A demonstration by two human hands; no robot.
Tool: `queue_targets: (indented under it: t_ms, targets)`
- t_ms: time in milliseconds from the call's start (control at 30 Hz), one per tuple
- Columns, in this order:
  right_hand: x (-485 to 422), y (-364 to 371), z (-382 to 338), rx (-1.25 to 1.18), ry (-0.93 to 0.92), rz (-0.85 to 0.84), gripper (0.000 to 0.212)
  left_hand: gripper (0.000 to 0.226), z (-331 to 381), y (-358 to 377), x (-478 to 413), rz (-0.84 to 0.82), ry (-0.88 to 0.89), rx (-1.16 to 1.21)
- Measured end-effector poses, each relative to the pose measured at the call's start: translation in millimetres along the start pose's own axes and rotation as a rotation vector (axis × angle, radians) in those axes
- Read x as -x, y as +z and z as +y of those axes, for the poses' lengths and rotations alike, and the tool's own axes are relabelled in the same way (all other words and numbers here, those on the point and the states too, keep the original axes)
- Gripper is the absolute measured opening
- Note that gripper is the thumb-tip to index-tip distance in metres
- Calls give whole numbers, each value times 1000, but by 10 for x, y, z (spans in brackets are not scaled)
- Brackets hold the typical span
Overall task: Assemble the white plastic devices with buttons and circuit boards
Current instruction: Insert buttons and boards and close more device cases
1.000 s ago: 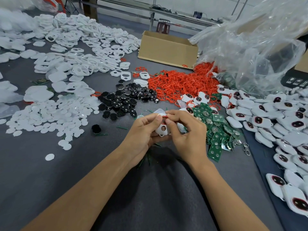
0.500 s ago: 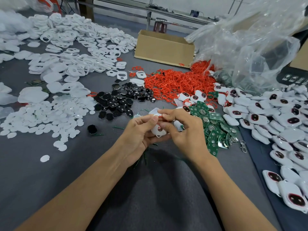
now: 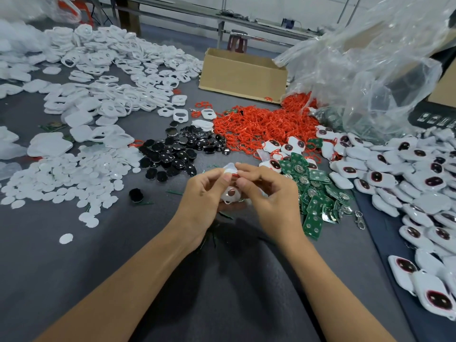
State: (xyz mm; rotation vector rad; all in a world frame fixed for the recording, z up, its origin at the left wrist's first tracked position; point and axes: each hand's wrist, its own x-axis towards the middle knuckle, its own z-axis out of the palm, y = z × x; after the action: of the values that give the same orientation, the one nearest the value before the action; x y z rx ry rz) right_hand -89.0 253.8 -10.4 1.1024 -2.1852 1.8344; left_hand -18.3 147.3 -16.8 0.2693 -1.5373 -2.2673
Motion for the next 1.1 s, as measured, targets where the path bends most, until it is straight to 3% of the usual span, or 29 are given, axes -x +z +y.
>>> queue_targets:
  t_ms: [167, 233, 433, 600, 733, 1100]
  targets:
    - [-37, -73, -31, -318, 250, -92, 30, 23, 8, 22, 8, -46, 70, -167]
    - [-55, -107, -39, -360, 274, -156, 28, 23, 5, 13, 1, -52, 70, -165]
    - [-56, -59, -74, -171, 164, -35, 21, 24, 21, -19, -15, -108, 20, -3]
    - [-68, -99, -105, -329, 273, -124, 16, 24, 2, -57, -23, -133, 0, 16]
    - [-62, -125, -139, -316, 306, -130, 15, 30, -10, -41, -22, -174, -20, 18]
    - [-58, -60, -96, -13, 283, -20, 8, 25, -19, 2, -16, -160, -49, 26]
